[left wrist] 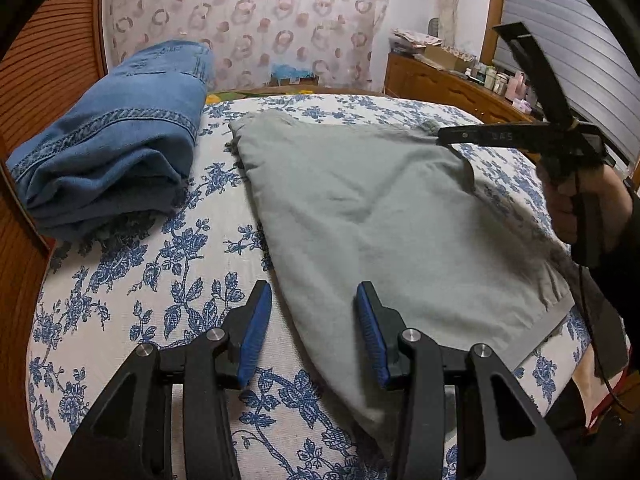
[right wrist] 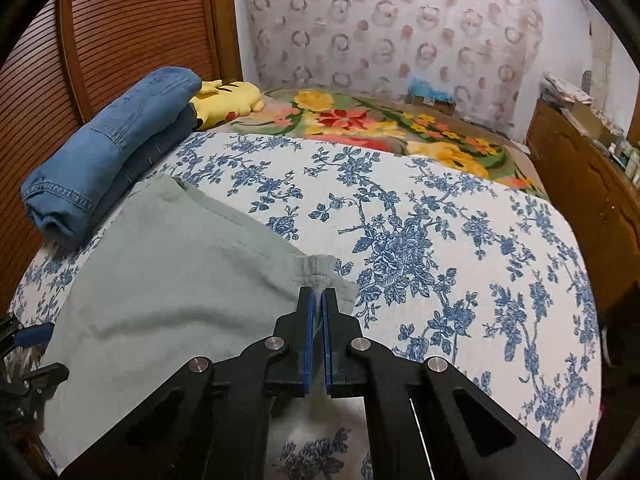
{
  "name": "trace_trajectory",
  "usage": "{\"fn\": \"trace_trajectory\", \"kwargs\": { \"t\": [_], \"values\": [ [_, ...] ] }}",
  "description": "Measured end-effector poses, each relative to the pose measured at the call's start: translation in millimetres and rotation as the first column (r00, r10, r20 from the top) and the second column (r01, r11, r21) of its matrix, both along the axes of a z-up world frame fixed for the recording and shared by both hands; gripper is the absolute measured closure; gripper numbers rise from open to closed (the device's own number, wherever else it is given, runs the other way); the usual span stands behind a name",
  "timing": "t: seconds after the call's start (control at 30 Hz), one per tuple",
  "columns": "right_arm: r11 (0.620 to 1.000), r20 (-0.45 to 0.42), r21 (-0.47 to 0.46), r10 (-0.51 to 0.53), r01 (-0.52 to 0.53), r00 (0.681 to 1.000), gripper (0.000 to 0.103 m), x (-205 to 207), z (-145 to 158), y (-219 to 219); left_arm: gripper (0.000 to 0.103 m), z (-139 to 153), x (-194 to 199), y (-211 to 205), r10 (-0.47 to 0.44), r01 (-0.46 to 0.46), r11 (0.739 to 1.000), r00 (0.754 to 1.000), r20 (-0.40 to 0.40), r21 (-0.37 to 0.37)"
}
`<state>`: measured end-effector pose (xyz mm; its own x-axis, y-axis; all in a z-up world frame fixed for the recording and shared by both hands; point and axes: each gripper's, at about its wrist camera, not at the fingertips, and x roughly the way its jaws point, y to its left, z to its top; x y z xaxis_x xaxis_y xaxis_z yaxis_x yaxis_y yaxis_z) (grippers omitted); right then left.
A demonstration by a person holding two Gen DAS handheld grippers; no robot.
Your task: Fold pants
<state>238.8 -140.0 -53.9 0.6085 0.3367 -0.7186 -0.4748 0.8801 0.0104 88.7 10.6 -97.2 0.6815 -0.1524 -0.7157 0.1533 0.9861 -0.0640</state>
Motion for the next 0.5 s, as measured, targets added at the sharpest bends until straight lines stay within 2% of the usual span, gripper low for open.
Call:
{"fn": "trace_trajectory", "kwargs": {
  "t": [0.07, 0.2, 0.27, 0.3, 0.37, 0.4, 0.5],
  "values": [
    [1.0, 0.011, 0.001, 0.006, -0.006, 1.0, 0.093, -13, 7, -5, 0.058, -1, -2, 0, 0.004, -0.004, 1.0, 1.0, 0.011, -0.004],
    [0.999, 0.029, 0.024, 0.047, -0.048, 0.998, 0.09, -46, 16, -16, 0.058, -2, -8, 4, 0.017, -0.016, 0.999, 1.0, 0.016, -0.028],
    [0.997, 0.043, 0.034, 0.064, -0.065, 0.997, 0.083, -64, 19, -21, 0.065, 0, -11, 4, 0.011, -0.011, 0.999, 1.0, 0.02, -0.036],
    [0.997, 0.048, 0.035, 0.071, -0.073, 0.996, 0.075, -74, 20, -24, 0.071, 1, -11, 4, 0.009, -0.009, 0.999, 1.0, 0.02, -0.037],
    [0.997, 0.057, 0.035, 0.072, -0.074, 0.996, 0.064, -89, 22, -30, 0.076, 2, -14, 4, 0.006, -0.005, 0.999, 1.0, 0.025, -0.044],
    [0.996, 0.062, 0.041, 0.07, -0.073, 0.996, 0.061, -97, 22, -34, 0.083, 3, -16, 4, 0.001, 0.001, 0.999, 1.0, 0.03, -0.049],
    [0.995, 0.056, 0.057, 0.079, -0.082, 0.995, 0.06, -115, 21, -43, 0.085, 8, -25, 0, -0.011, 0.013, 0.999, 0.999, 0.044, -0.035]
  ]
}}
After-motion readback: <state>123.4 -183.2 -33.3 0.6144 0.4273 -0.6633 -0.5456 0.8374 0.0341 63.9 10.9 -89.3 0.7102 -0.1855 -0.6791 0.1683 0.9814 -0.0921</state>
